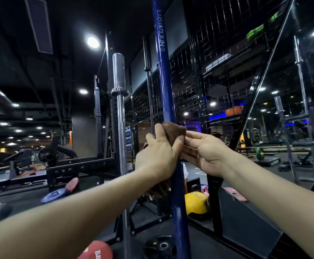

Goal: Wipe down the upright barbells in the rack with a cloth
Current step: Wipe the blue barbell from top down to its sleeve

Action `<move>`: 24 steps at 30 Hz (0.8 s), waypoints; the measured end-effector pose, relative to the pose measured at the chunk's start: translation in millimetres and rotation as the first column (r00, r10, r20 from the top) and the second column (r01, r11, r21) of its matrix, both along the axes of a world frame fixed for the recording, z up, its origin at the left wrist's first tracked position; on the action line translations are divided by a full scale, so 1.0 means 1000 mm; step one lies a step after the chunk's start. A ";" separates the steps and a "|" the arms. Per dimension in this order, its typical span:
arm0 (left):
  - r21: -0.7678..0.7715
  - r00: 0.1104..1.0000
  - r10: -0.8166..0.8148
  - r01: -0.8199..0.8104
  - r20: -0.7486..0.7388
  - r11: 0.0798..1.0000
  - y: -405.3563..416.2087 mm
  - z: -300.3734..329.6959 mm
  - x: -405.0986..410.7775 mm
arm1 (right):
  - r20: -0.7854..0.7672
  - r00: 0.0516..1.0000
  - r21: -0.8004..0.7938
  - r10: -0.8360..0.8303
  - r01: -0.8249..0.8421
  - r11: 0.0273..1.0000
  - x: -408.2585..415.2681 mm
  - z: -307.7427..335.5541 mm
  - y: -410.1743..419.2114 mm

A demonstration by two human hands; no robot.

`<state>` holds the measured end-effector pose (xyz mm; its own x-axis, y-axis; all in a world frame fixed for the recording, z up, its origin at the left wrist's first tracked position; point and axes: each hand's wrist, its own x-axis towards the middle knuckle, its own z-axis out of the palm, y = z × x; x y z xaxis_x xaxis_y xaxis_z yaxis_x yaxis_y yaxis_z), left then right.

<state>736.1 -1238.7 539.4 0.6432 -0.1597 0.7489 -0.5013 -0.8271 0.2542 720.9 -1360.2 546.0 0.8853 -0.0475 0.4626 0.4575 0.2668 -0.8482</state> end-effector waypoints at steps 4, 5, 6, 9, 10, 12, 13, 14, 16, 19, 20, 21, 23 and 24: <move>-0.046 1.000 -0.003 0.003 0.000 0.999 0.002 0.039 0.003 | -0.015 1.000 -0.053 -0.008 0.007 0.999 -0.011 0.004 0.004; -0.105 0.999 -0.033 0.032 -0.001 0.994 -0.001 0.052 0.004 | -0.016 1.000 -0.063 -0.007 0.006 0.998 -0.011 0.005 0.004; -0.164 0.998 -0.061 0.061 0.002 0.985 -0.005 0.061 0.003 | -0.018 1.000 -0.072 -0.012 0.011 0.997 -0.010 0.004 0.004; -0.234 0.996 -0.072 0.082 0.050 0.969 -0.016 0.067 0.006 | -0.028 0.999 -0.091 -0.032 0.029 0.995 -0.009 0.000 0.002; -0.232 0.996 -0.061 0.075 0.066 0.970 -0.016 0.062 0.007 | -0.027 0.999 -0.087 -0.029 0.027 0.996 -0.009 -0.003 0.001; -0.214 0.994 -0.047 0.067 0.095 0.974 -0.016 0.045 0.008 | -0.021 0.999 -0.080 -0.024 0.023 0.997 -0.007 -0.008 -0.001; -0.196 0.994 -0.041 0.061 0.102 0.979 -0.015 0.033 0.008 | -0.024 0.999 -0.075 -0.021 0.019 0.997 -0.007 -0.010 -0.001; -0.175 0.994 -0.034 0.051 0.100 0.983 -0.013 0.018 0.007 | -0.031 0.999 -0.067 -0.018 0.015 0.998 -0.006 -0.013 -0.001; -0.121 0.998 -0.016 0.024 0.067 0.992 -0.009 -0.017 0.001 | -0.040 0.999 -0.044 -0.015 0.014 0.999 -0.008 -0.018 0.001; -0.035 0.999 0.010 -0.011 -0.032 0.999 -0.001 -0.053 -0.007 | -0.055 0.998 -0.036 -0.031 0.029 0.999 -0.013 -0.027 0.006; -0.028 0.999 0.006 -0.007 -0.053 1.000 0.001 -0.053 -0.008 | -0.064 0.997 -0.034 -0.030 0.028 0.999 -0.015 -0.030 0.007; -0.024 0.998 -0.004 0.002 -0.059 1.000 0.003 -0.048 -0.007 | -0.073 0.997 -0.040 -0.029 0.026 0.999 -0.017 -0.031 0.007; -0.035 0.998 -0.034 0.032 -0.053 0.999 0.004 -0.023 -0.004 | -0.093 0.995 -0.080 -0.047 0.039 0.996 -0.018 -0.029 0.006; -0.073 0.998 -0.056 0.053 -0.043 0.996 0.003 -0.009 -0.002 | -0.104 0.993 -0.096 -0.057 0.047 0.994 -0.018 -0.027 0.005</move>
<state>734.4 -1235.9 530.1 0.6683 -0.1420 0.7302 -0.5316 -0.7778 0.3353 702.7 -1355.2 518.7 0.9270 -0.0562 0.3708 0.3749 0.1626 -0.9127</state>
